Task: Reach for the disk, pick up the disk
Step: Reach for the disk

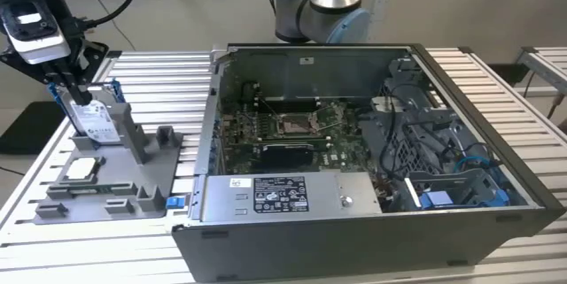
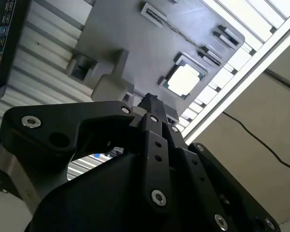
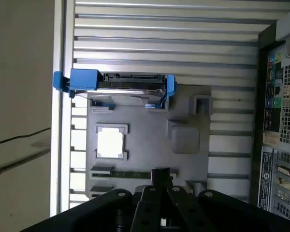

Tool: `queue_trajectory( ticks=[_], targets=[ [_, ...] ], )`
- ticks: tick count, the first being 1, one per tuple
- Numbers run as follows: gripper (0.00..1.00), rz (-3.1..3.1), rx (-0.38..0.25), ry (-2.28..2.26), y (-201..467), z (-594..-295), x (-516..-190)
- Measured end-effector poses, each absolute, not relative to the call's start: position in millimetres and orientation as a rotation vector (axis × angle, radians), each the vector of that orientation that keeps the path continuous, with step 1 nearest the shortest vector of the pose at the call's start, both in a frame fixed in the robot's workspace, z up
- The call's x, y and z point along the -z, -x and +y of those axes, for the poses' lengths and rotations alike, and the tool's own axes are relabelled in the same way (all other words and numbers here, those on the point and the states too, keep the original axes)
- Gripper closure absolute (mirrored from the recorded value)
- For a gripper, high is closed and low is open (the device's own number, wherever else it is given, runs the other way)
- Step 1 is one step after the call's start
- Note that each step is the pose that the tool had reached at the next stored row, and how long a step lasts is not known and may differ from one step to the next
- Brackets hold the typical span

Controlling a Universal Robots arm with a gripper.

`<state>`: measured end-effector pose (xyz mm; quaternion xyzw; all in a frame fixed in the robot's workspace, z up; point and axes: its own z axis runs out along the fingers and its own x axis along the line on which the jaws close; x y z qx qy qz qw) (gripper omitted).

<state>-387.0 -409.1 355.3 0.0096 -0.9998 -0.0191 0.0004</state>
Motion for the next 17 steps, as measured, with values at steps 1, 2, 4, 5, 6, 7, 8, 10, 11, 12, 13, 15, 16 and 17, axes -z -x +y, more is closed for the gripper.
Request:
queue_trajectory(
  ticks=[1, 2, 4, 5, 6, 7, 8, 10, 11, 12, 13, 15, 16, 17],
  targets=[
    [1.0, -3.14, 0.06, -0.03, 387, -409, -355],
    [1.0, -3.14, 0.06, -0.03, 387, -409, -355],
    [1.0, -3.14, 0.06, -0.03, 387, -409, -355],
    [1.0, -3.14, 0.06, -0.03, 387, -408, -355],
    [1.0, -3.14, 0.06, -0.03, 387, -408, -355],
    [1.0, -3.14, 0.06, -0.03, 387, -406, -355],
    [1.0, -3.14, 0.06, -0.03, 387, -403, -355],
    [1.0, -3.14, 0.06, -0.03, 387, -397, -355],
    [1.0, -3.14, 0.06, -0.03, 387, -393, -355],
    [1.0, -3.14, 0.06, -0.03, 387, -389, -355],
    [1.0, -3.14, 0.06, -0.03, 387, -384, -355],
    [1.0, -3.14, 0.06, -0.03, 387, -371, -355],
    [1.0, -3.14, 0.06, -0.03, 387, -367, -355],
    [1.0, -3.14, 0.06, -0.03, 387, -362, -355]
  ],
)
